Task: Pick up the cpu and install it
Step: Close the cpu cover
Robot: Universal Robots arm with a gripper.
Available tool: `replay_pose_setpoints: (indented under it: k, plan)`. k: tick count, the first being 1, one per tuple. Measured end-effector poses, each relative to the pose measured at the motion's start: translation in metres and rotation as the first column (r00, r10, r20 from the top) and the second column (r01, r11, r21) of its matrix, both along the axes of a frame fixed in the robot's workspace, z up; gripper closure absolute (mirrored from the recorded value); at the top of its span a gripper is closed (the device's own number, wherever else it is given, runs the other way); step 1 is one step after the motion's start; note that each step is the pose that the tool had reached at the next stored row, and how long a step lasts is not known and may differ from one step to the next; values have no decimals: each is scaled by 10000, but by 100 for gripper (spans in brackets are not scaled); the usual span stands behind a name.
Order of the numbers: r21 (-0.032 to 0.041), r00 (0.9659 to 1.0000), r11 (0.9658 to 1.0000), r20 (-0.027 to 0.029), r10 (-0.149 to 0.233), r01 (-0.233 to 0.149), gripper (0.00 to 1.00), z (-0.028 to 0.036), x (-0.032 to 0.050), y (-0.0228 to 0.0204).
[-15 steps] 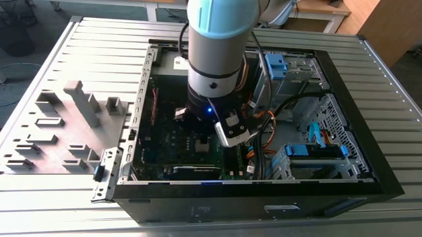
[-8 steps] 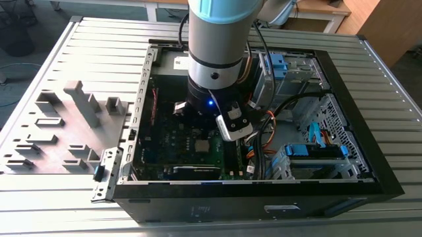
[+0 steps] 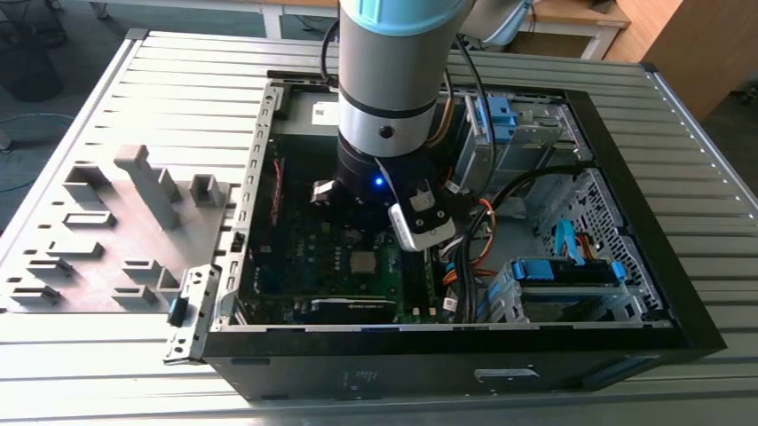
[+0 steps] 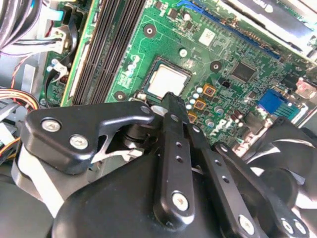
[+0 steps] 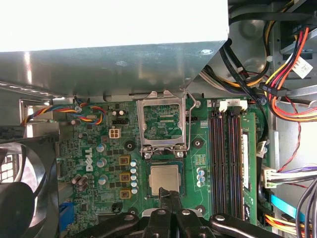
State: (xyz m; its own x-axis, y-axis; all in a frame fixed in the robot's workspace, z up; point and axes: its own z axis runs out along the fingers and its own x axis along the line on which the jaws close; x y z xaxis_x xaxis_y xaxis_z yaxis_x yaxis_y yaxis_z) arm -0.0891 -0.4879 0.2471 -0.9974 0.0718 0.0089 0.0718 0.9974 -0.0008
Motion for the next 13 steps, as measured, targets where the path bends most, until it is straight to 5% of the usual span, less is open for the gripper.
replay_pose_setpoints:
  k: [8, 13]
  plan:
    - [11, 10000, 10000, 1, 7, -7, 89, -5, 12, 0]
    - [35, 10000, 10000, -3, 71, -71, 89, -15, 143, 0]
